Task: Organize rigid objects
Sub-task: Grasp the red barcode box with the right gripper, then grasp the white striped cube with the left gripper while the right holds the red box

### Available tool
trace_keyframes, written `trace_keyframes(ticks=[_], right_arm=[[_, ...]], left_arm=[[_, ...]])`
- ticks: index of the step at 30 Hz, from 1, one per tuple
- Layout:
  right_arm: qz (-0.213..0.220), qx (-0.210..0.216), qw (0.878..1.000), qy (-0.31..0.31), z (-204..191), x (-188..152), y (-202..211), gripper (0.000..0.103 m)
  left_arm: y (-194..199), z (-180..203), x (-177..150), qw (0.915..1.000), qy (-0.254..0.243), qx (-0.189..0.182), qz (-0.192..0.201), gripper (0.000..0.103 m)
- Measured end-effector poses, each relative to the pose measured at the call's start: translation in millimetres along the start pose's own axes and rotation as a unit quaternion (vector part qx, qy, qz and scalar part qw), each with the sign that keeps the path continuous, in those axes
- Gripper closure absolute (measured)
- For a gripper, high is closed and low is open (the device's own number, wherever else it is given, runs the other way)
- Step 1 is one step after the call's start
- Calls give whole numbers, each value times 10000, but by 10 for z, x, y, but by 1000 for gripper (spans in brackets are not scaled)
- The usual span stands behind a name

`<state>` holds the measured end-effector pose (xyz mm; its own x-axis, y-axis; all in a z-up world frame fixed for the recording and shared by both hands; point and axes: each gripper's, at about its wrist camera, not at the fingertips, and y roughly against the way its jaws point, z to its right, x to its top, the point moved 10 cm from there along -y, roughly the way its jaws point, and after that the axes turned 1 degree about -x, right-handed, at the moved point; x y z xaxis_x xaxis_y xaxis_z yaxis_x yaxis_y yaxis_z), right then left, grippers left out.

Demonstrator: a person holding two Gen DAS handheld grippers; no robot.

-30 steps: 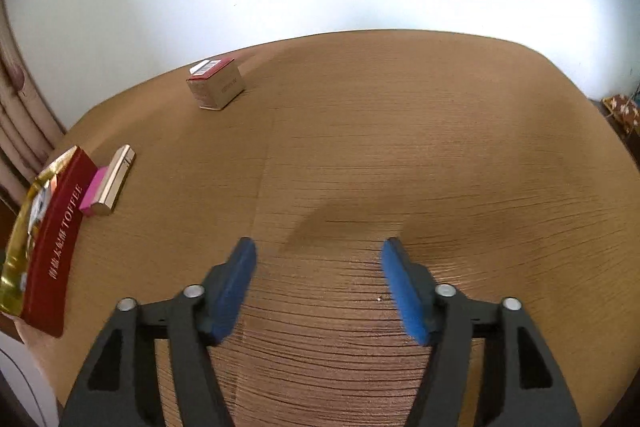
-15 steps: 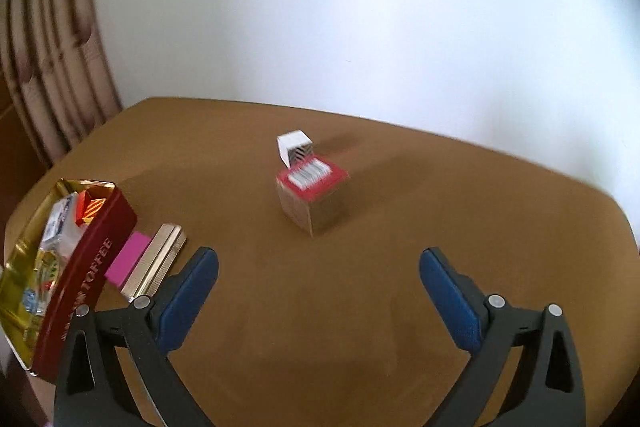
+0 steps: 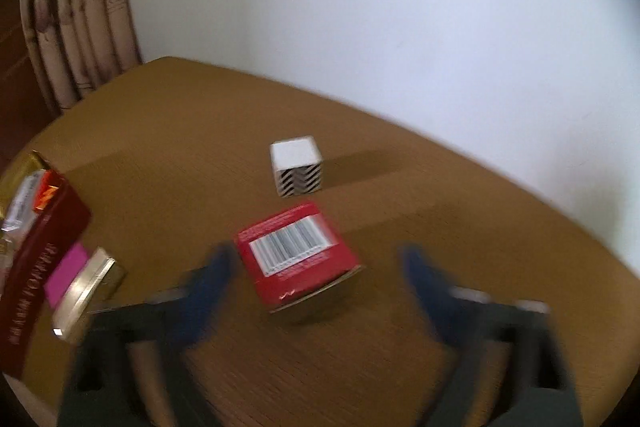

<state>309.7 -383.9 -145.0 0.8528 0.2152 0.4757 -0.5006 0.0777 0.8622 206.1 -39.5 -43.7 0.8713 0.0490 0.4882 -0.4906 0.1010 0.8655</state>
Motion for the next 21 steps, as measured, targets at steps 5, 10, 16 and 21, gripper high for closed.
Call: trace_keyframes(ticks=[5, 10, 16, 21], right_arm=[[334, -49, 9989, -327, 129, -270, 385, 58], [502, -734, 9929, -786, 574, -757, 879, 58], [781, -849, 9837, -1383, 1052, -980, 1134, 58], [794, -654, 9828, -1531, 1100, -1003, 1108, 58]], left_arm=[[-85, 269, 149, 9990, -79, -355, -264, 55], [-282, 710, 424, 9948, -273, -782, -593, 55], [-726, 1402, 953, 9861, -1350, -883, -409, 54], [-1245, 1845, 1278, 9739, -2018, -963, -398, 54]])
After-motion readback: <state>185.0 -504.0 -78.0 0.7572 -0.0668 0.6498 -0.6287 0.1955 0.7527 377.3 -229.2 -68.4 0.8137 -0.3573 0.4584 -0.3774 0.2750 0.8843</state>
